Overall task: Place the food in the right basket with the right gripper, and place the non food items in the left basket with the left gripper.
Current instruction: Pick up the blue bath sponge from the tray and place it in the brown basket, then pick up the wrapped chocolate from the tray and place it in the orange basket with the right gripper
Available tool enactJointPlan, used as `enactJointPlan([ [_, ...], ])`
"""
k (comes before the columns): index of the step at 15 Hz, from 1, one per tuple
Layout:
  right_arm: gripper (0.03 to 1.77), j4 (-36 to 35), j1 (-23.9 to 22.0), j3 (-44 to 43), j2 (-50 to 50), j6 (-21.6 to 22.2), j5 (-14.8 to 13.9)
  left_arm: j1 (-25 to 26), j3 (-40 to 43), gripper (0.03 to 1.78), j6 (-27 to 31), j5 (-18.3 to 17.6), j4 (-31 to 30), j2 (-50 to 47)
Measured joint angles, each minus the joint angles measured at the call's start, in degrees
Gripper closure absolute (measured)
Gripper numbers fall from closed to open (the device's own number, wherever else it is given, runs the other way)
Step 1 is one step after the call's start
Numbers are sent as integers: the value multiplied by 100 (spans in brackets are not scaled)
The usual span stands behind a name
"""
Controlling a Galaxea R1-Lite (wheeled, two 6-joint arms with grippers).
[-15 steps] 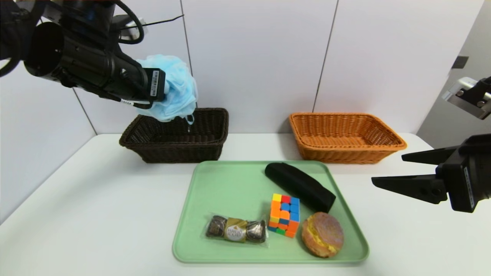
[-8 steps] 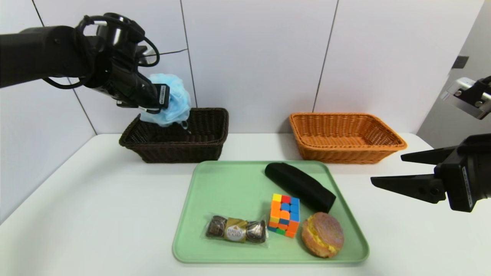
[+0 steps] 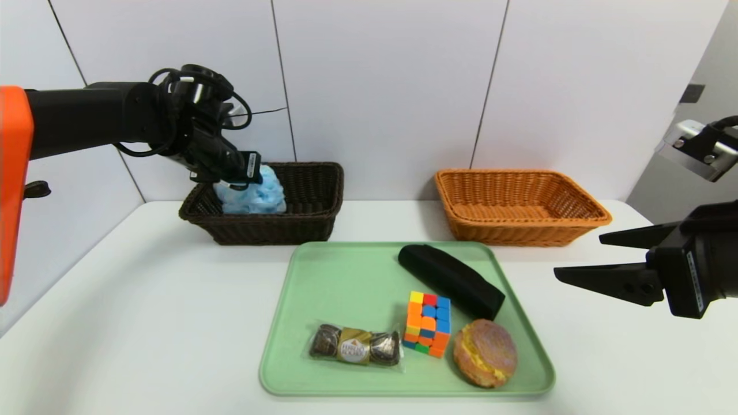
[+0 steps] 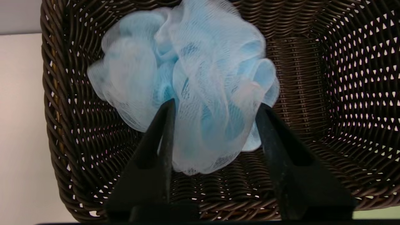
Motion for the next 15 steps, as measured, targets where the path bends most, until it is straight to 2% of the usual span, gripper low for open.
enactJointPlan([
  [3, 10, 0, -2, 0, 9, 0, -2, 46, -13, 63, 5, -7, -52, -74],
  [7, 10, 5, -6, 0, -5, 2, -9, 52, -16, 42, 2, -9, 41, -512],
  [13, 10, 9, -6, 0, -22, 17, -16, 16, 15, 25, -34, -7, 157, -1493],
  [15, 10, 2, -5, 0, -22, 17, -16, -87, 66, 22, -85, -13, 452, -1786],
])
